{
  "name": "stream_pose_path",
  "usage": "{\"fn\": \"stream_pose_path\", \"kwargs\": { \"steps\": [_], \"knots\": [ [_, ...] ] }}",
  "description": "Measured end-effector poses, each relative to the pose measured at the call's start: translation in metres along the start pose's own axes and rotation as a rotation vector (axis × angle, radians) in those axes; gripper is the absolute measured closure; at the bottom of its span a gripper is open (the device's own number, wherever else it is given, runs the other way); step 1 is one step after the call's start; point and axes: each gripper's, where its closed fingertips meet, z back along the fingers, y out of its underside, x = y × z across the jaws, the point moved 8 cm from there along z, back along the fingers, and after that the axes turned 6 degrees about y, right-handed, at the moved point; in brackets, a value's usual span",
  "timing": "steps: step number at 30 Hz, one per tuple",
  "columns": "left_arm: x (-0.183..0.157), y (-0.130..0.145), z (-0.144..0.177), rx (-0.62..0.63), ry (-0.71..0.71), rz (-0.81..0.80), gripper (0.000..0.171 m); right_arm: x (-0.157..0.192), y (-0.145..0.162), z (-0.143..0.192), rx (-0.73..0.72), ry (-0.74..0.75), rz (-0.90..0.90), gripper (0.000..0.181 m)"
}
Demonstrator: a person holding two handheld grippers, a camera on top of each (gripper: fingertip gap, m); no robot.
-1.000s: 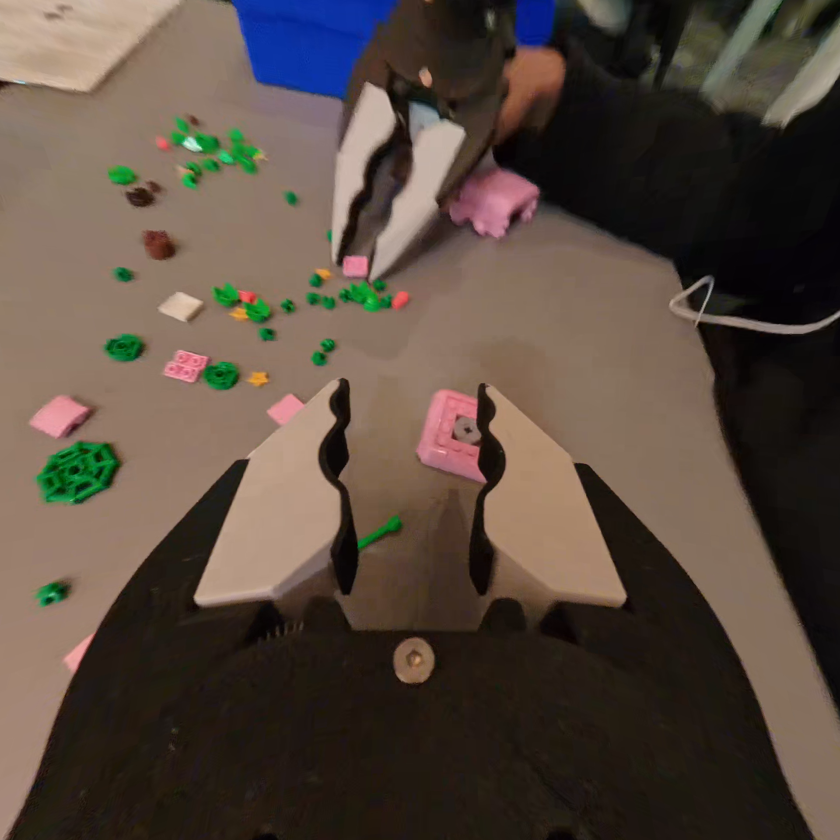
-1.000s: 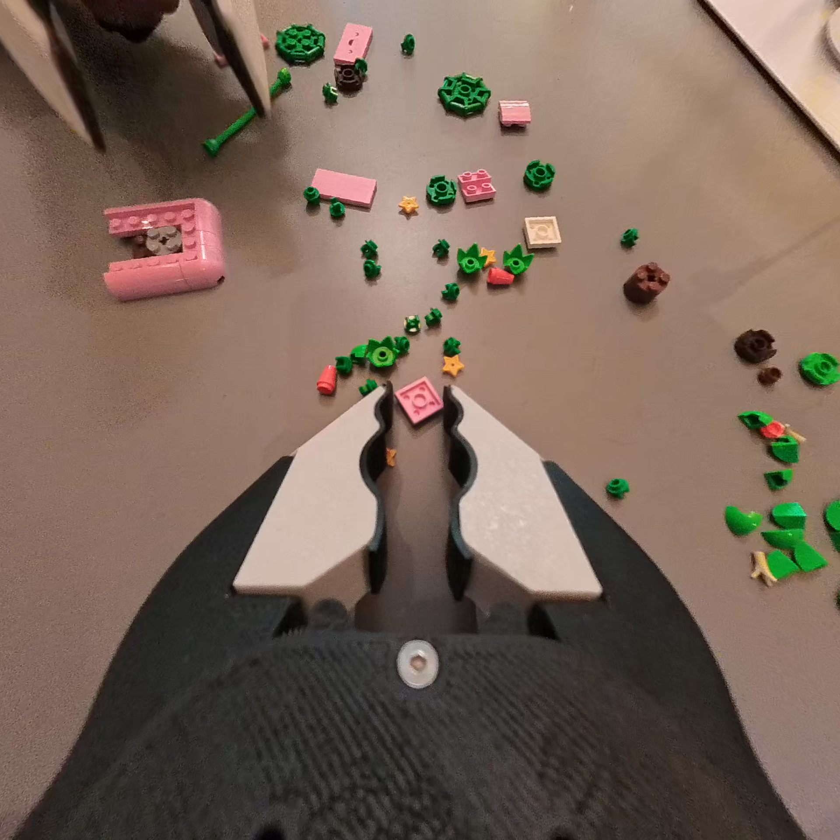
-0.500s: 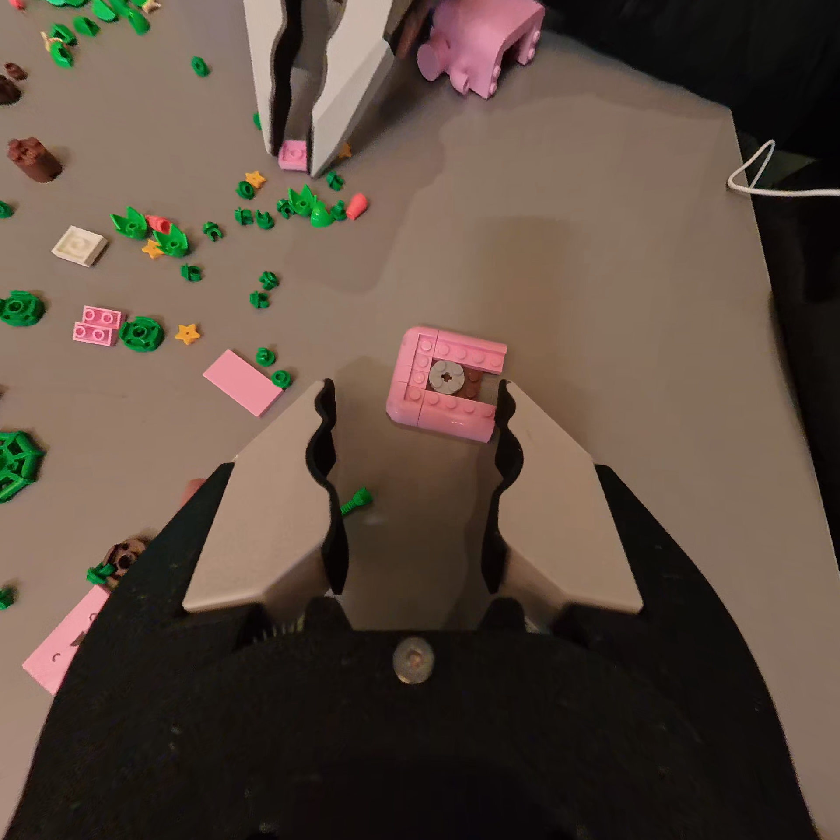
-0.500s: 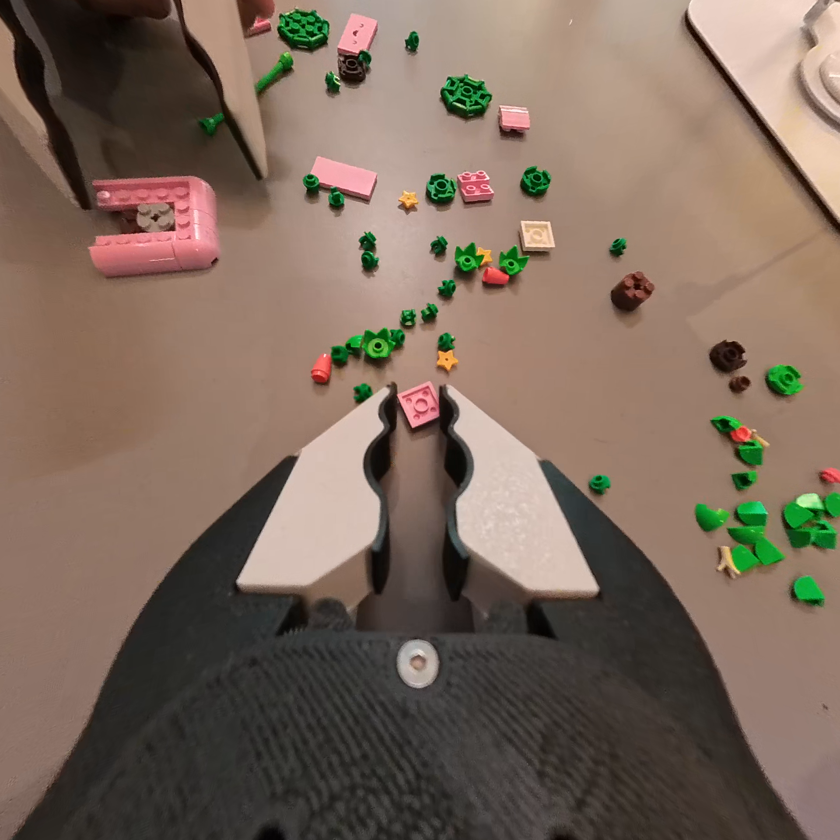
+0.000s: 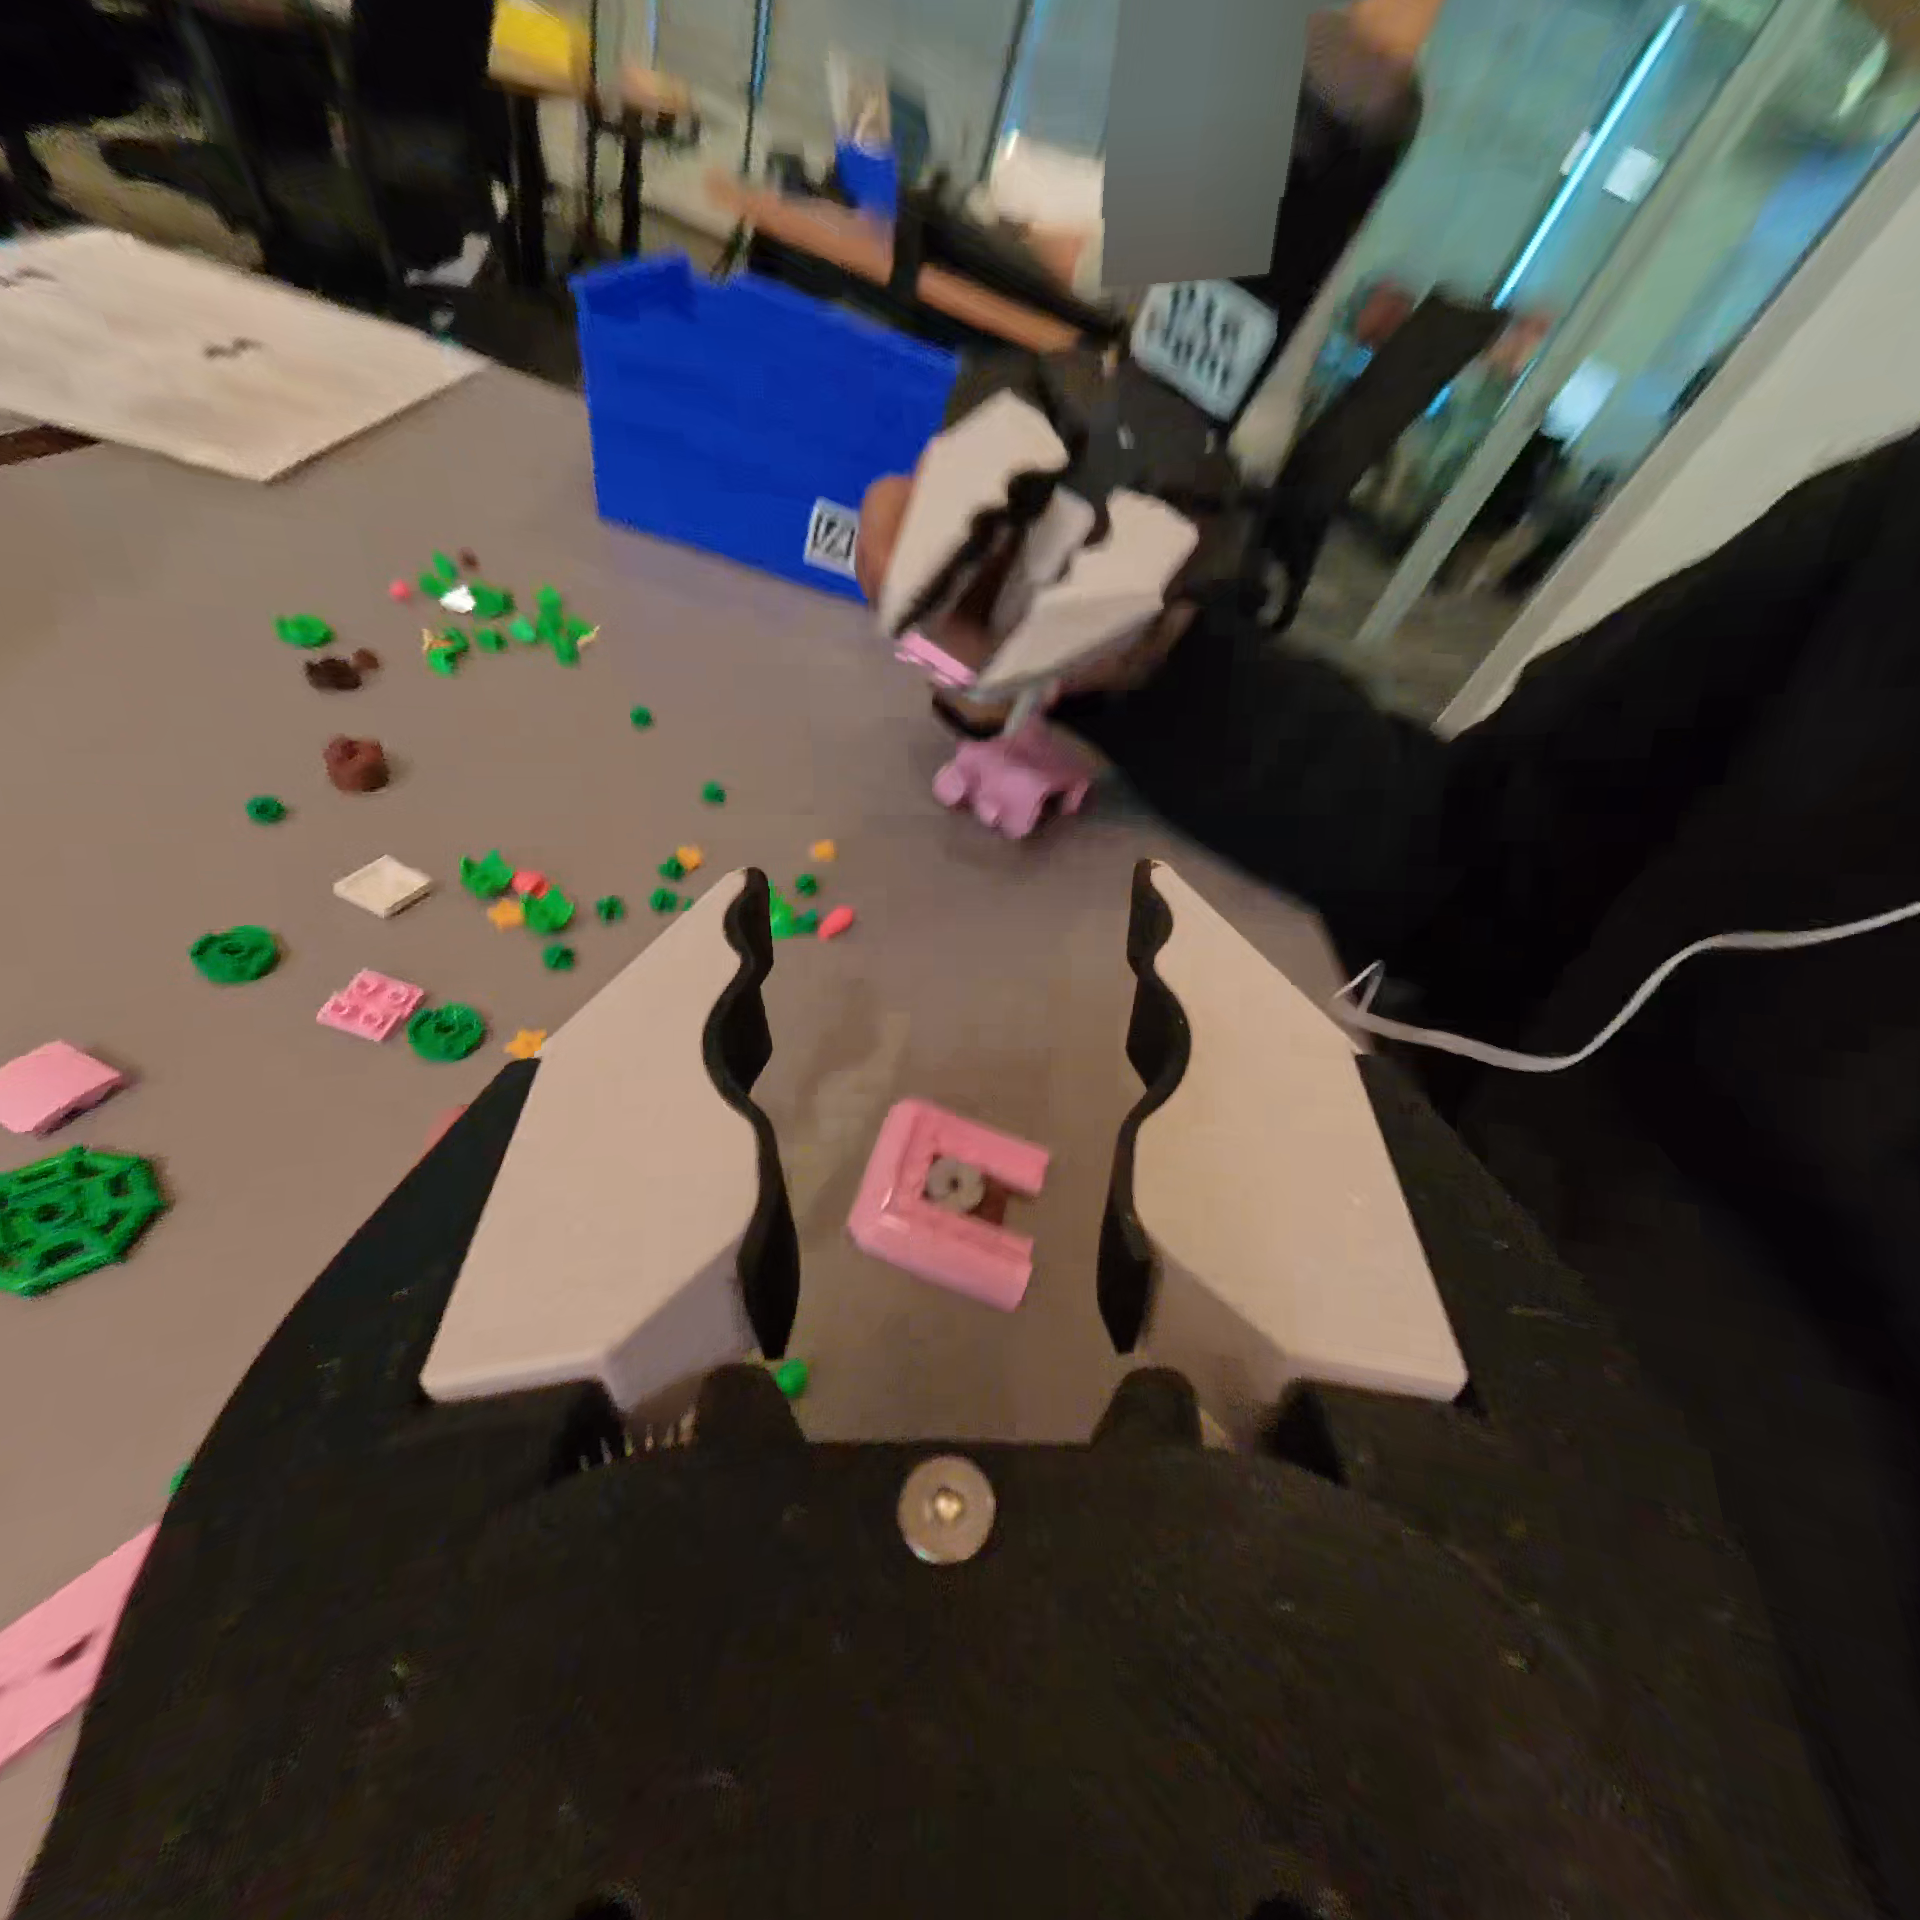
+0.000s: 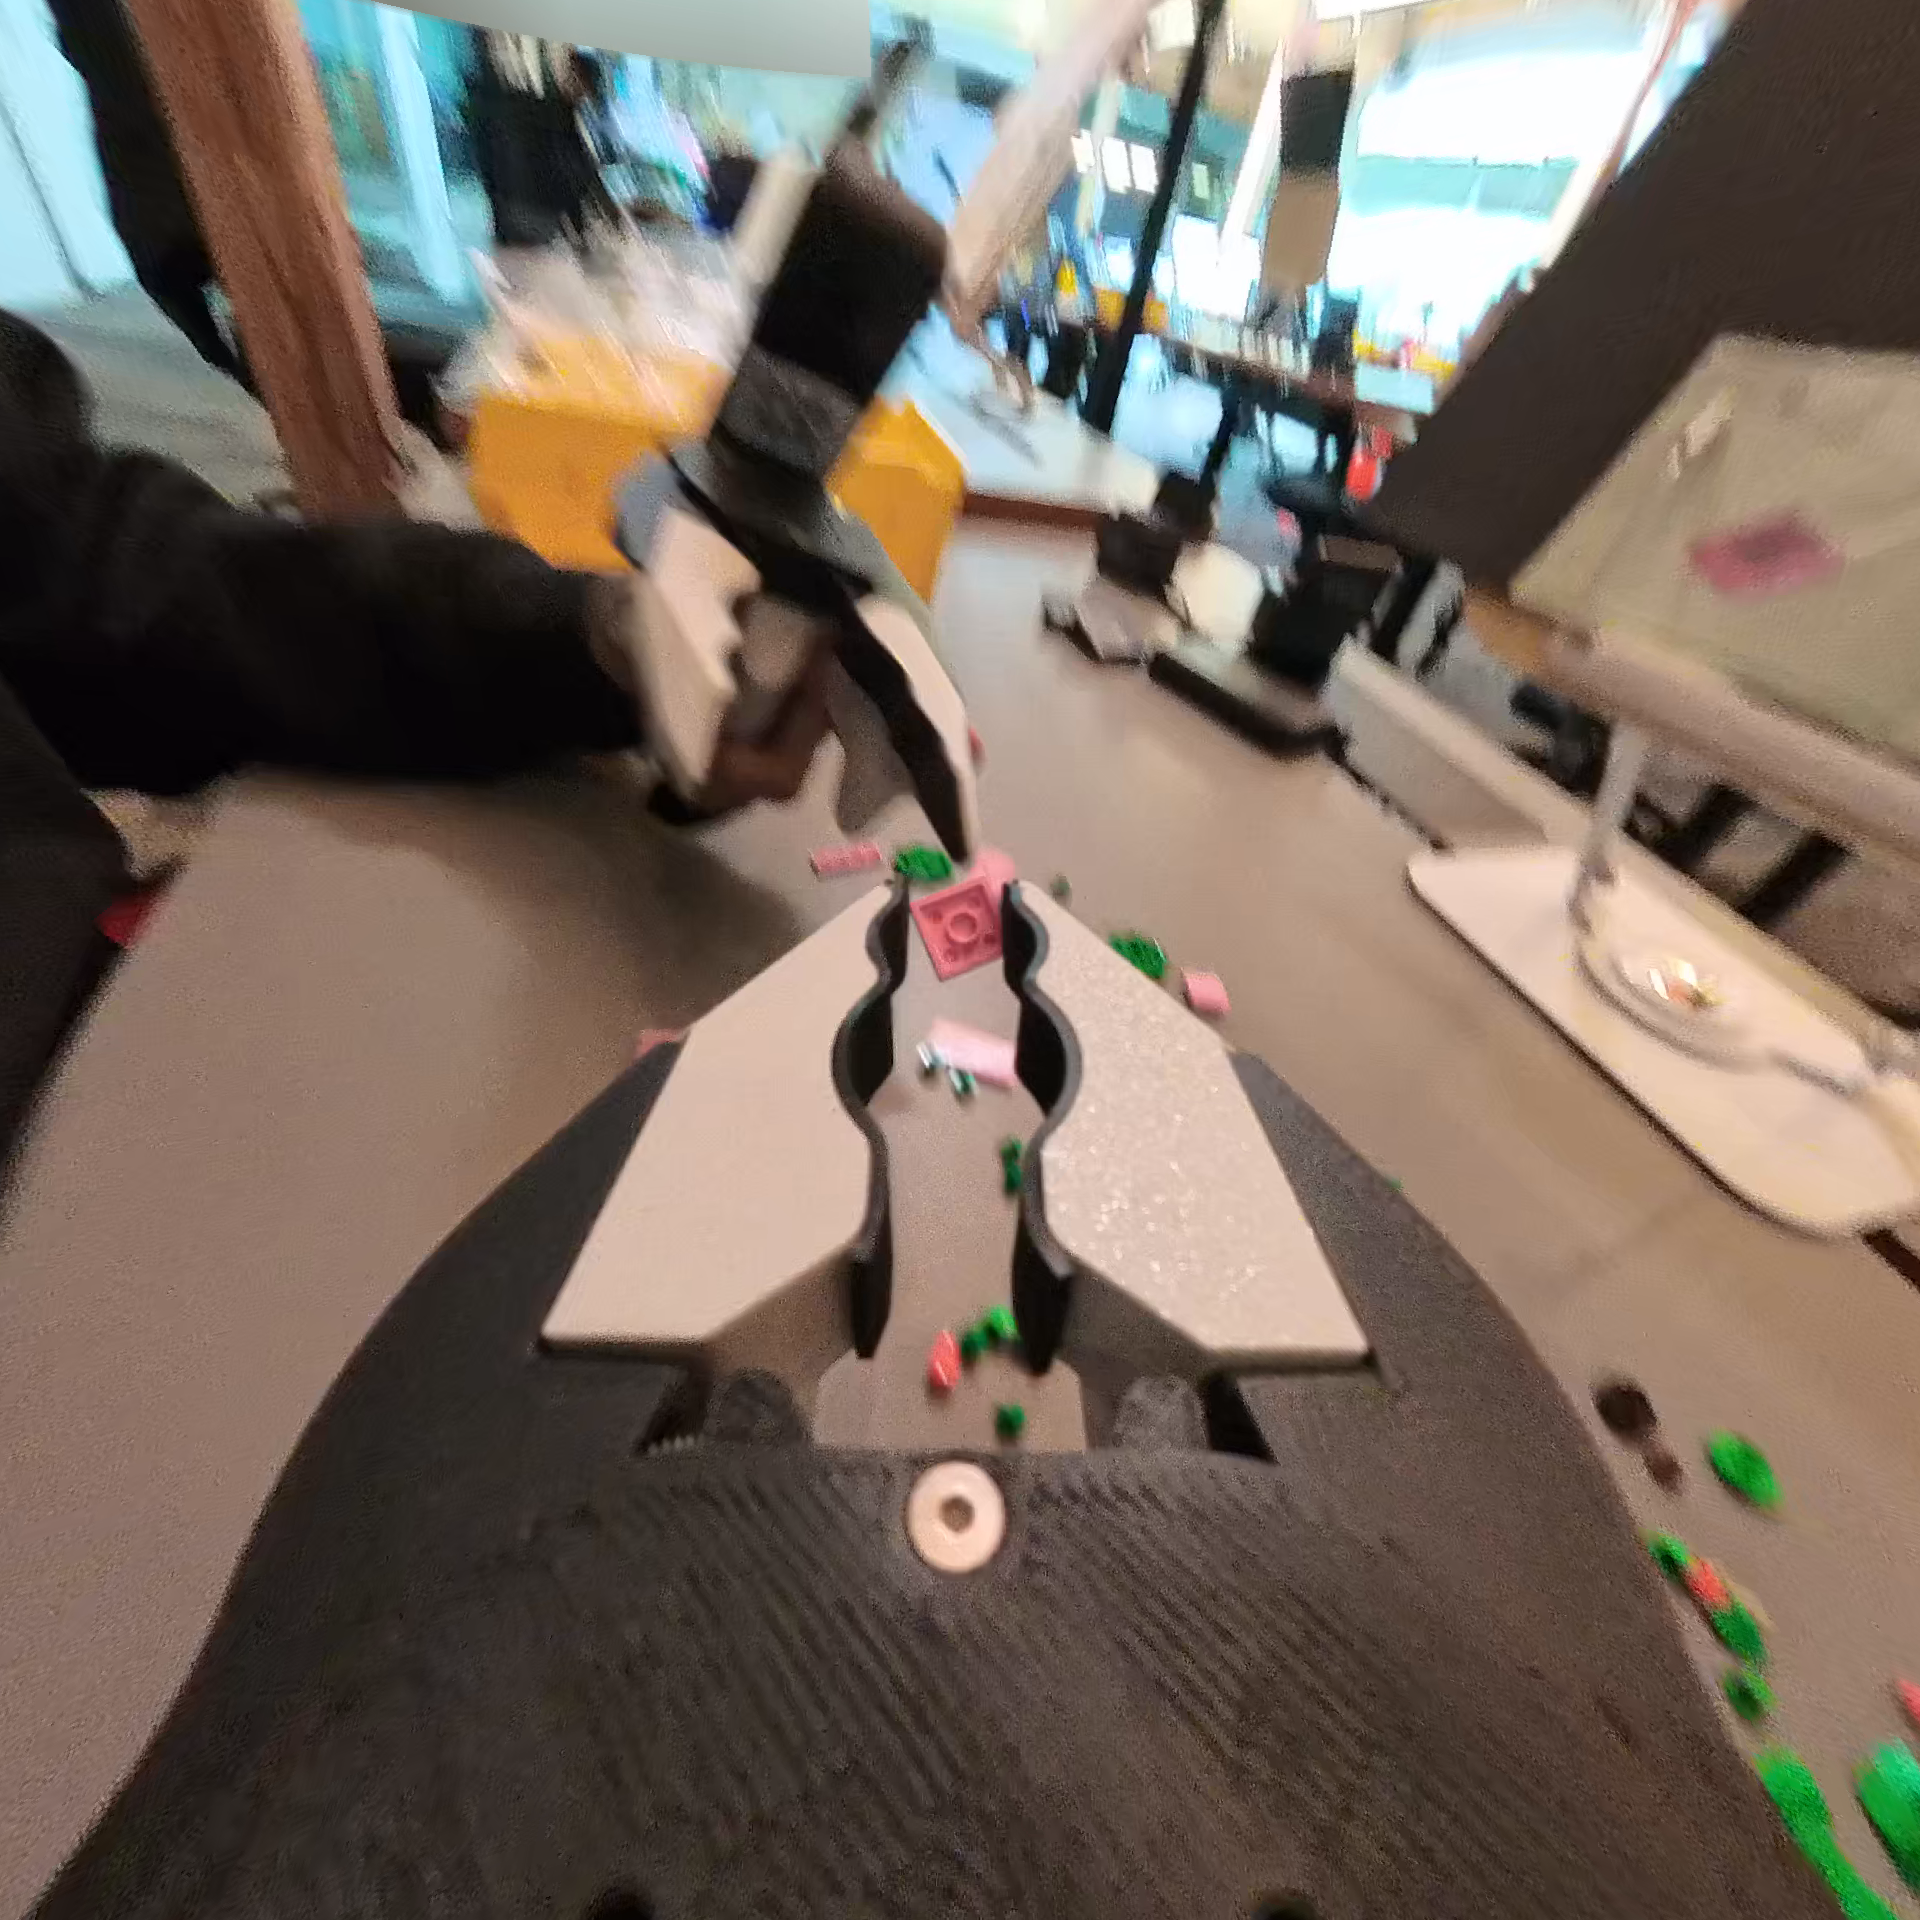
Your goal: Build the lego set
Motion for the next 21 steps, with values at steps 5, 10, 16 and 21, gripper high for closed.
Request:
{"fn": "stream_pose_path", "kwargs": {
  "steps": [5, 10, 16, 21],
  "knots": [
    [-0.007, -0.005, -0.001, -0.182, 0.318, 0.239, 0.1, 0.041, -0.025, -0.014, -0.186, -0.092, 0.045, 0.166],
    [-0.014, 0.001, -0.015, -0.178, 0.474, 0.342, 0.114, 0.058, -0.021, -0.023, -0.216, -0.155, 0.038, 0.166],
    [-0.015, 0.0, -0.014, -0.208, 0.533, 0.367, 0.149, 0.055, -0.016, -0.026, -0.208, -0.147, 0.018, 0.166],
    [-0.011, 0.0, -0.011, -0.23, 0.528, 0.393, 0.16, 0.051, -0.013, -0.025, -0.204, -0.123, 0.03, 0.175]
  ]
}}
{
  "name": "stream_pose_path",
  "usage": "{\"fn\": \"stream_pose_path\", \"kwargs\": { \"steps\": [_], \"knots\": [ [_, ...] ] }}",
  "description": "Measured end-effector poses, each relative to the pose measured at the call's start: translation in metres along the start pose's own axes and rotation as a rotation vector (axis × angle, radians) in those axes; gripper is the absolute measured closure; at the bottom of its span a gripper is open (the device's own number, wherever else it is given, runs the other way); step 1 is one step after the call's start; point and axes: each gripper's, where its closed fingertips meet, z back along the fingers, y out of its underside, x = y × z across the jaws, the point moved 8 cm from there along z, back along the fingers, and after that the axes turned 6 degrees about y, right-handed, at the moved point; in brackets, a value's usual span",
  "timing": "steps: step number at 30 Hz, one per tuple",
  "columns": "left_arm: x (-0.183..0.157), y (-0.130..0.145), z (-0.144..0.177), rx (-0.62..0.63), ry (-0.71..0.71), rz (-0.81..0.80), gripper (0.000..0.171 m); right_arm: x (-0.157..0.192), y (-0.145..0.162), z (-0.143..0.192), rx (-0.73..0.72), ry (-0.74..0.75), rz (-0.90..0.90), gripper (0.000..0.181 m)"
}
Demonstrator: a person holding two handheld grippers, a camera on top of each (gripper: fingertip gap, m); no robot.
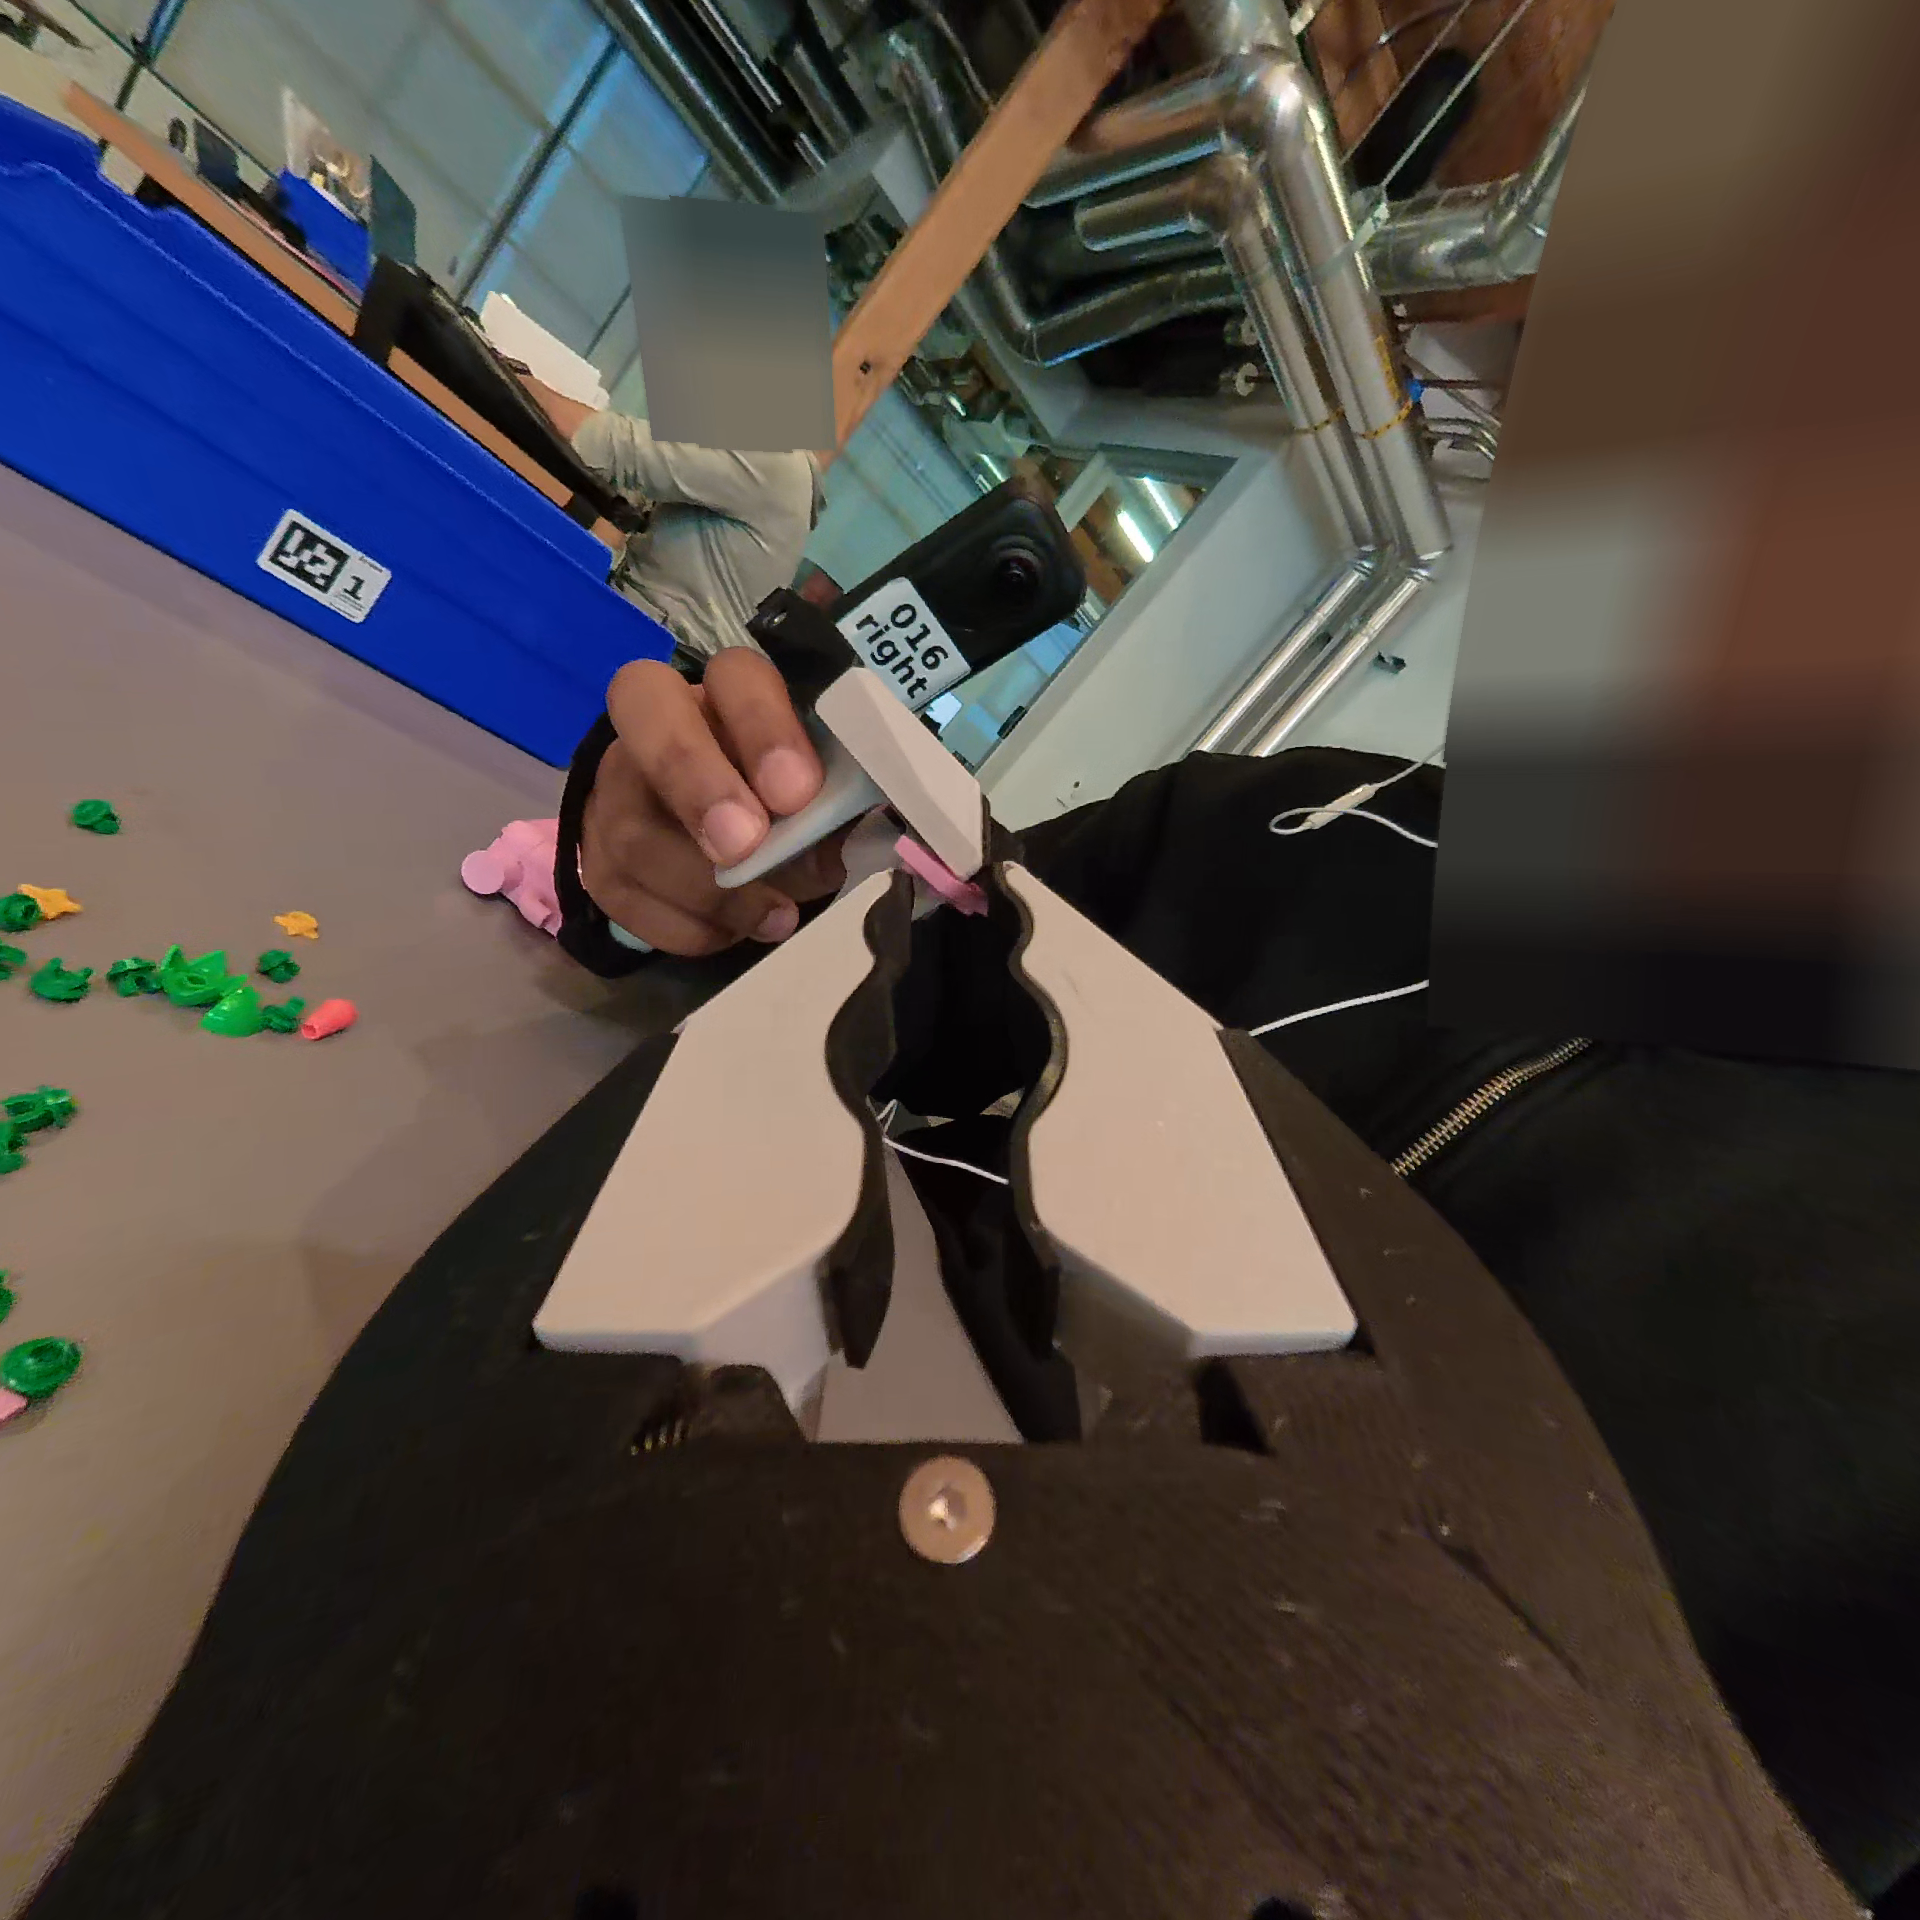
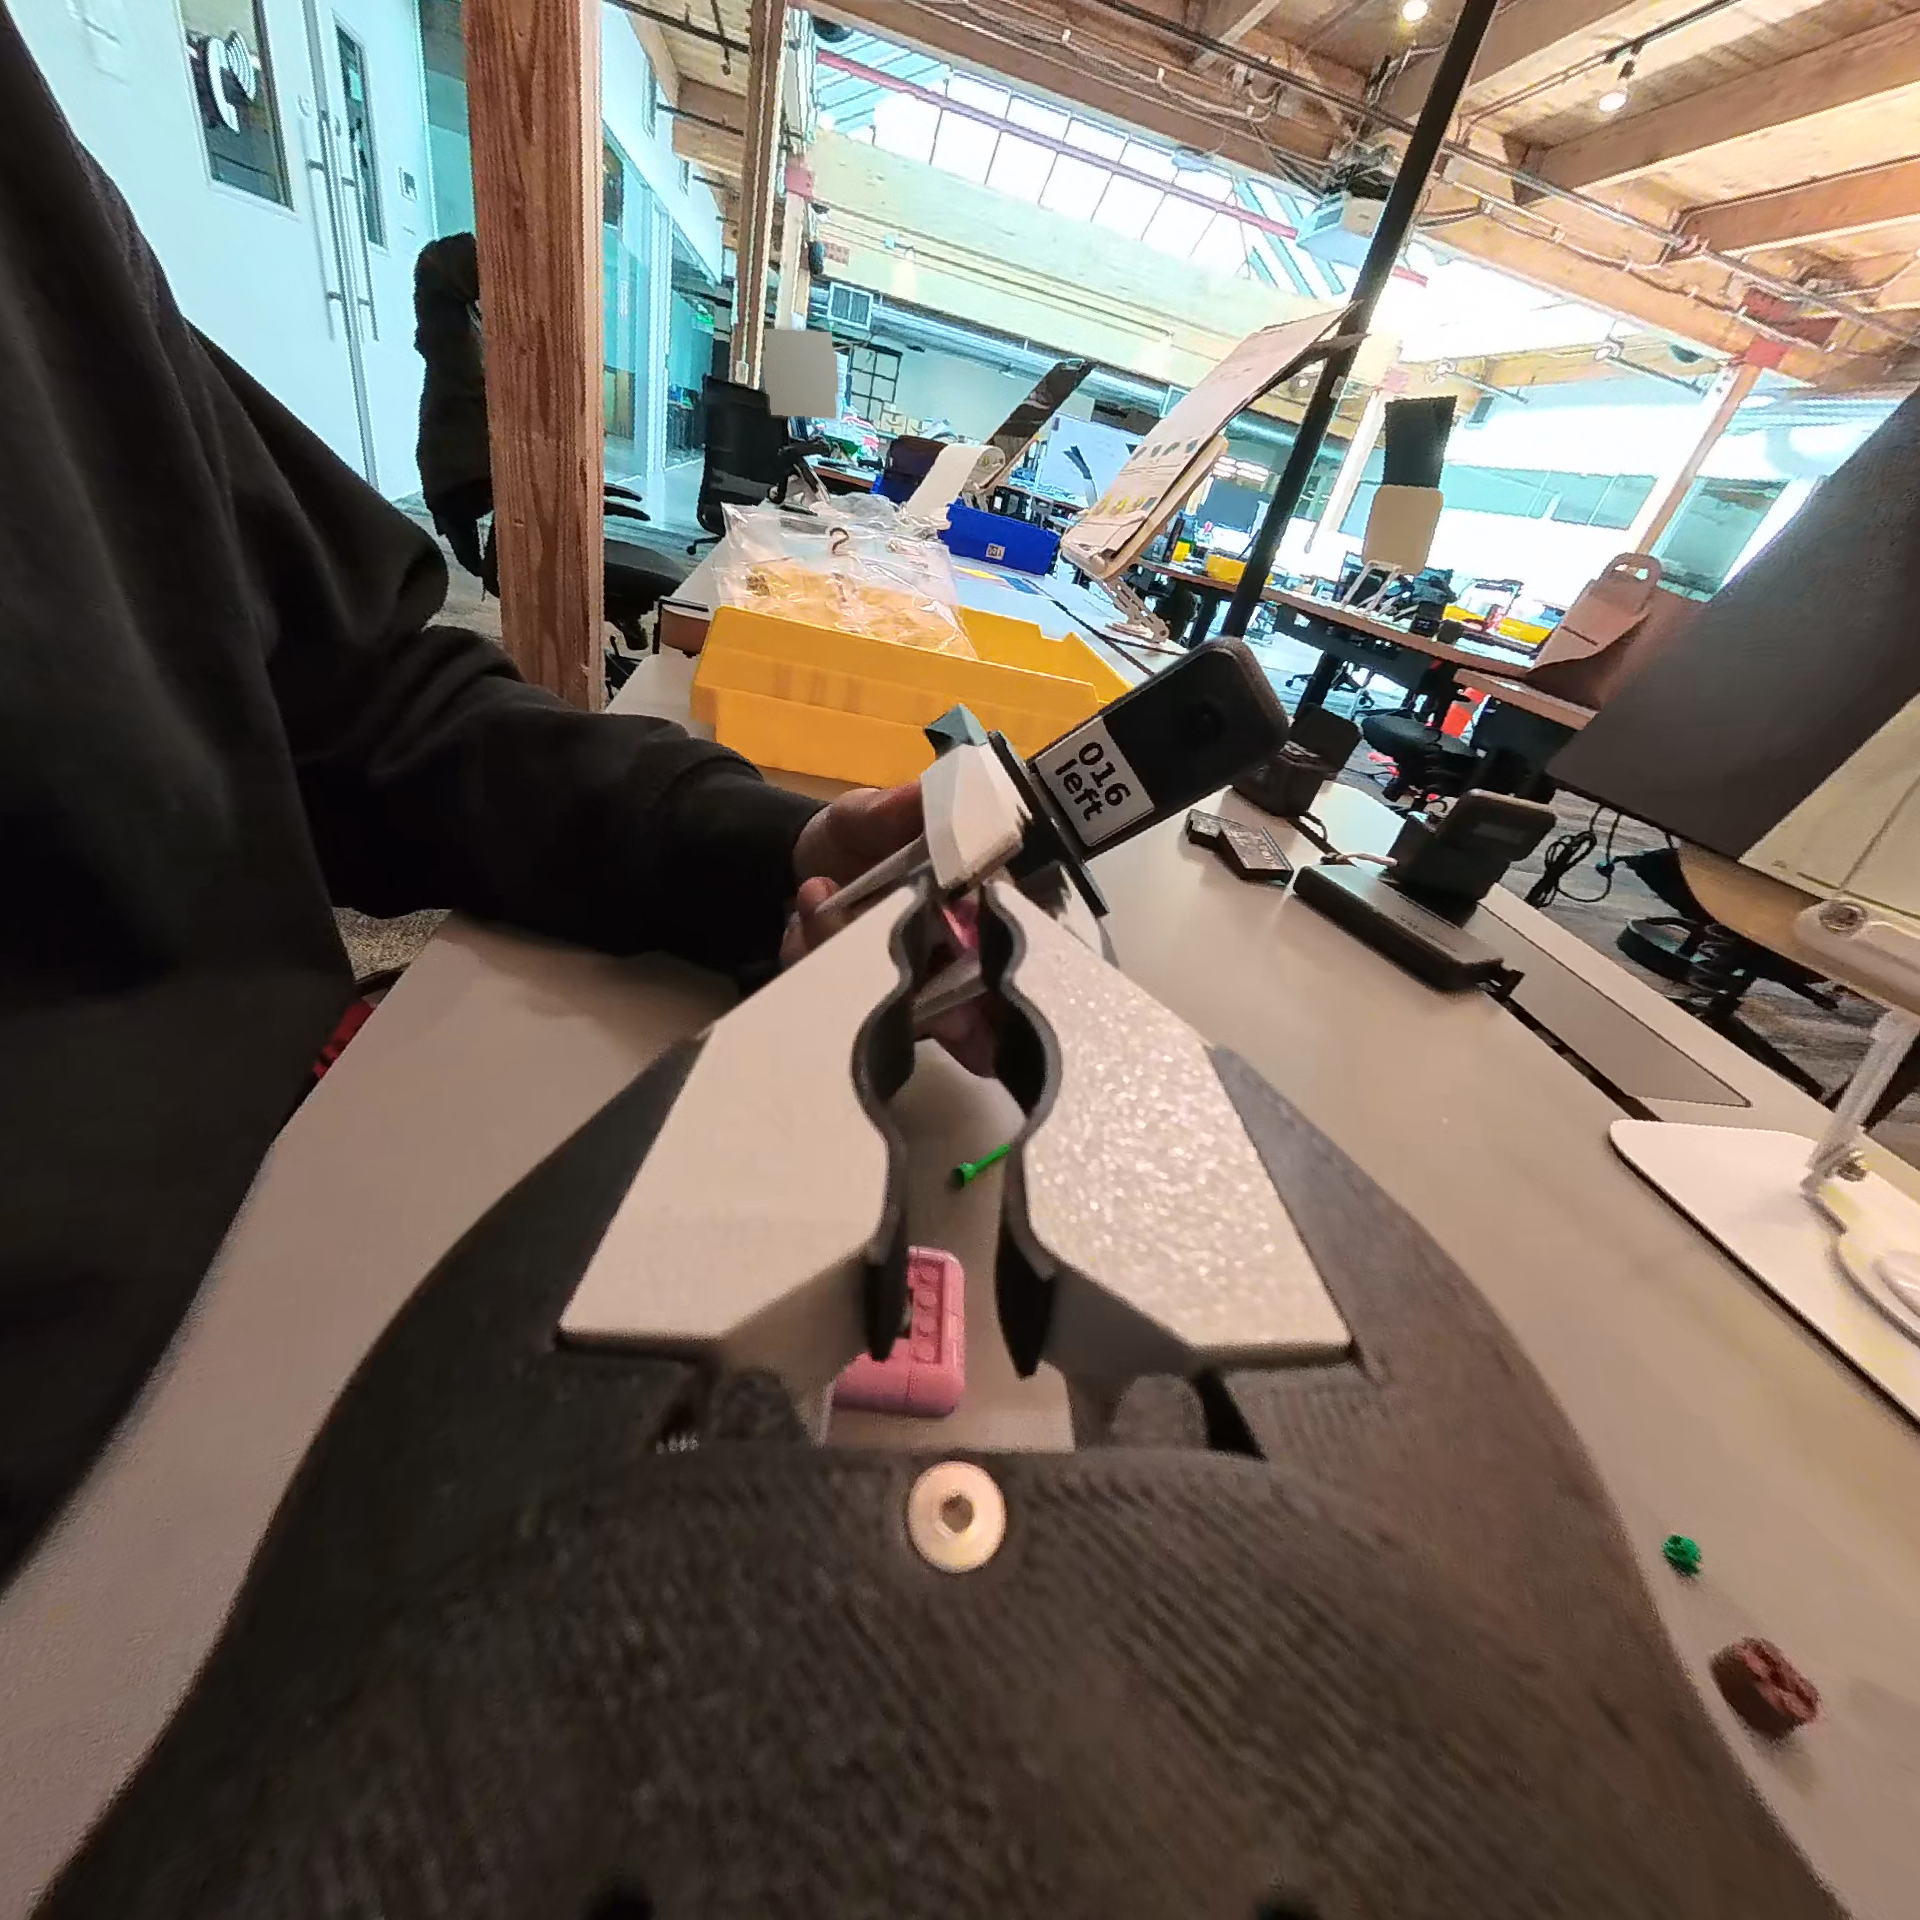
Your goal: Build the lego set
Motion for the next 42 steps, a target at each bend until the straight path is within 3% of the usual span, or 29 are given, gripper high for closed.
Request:
{"fn": "stream_pose_path", "kwargs": {
  "steps": [17, 29, 42],
  "knots": [
    [0.007, -0.002, 0.009, 0.01, -0.096, -0.027, 0.168, -0.005, 0.006, 0.006, 0.114, 0.082, 0.203, 0.181],
    [-0.003, -0.007, 0.008, 0.012, -0.173, -0.222, 0.171, -0.019, 0.002, 0.01, 0.027, 0.116, -0.051, 0.17],
    [0.0, -0.001, 0.004, 0.071, -0.248, -0.278, 0.17, -0.018, 0.006, 0.005, 0.06, 0.053, -0.155, 0.178]
  ]
}}
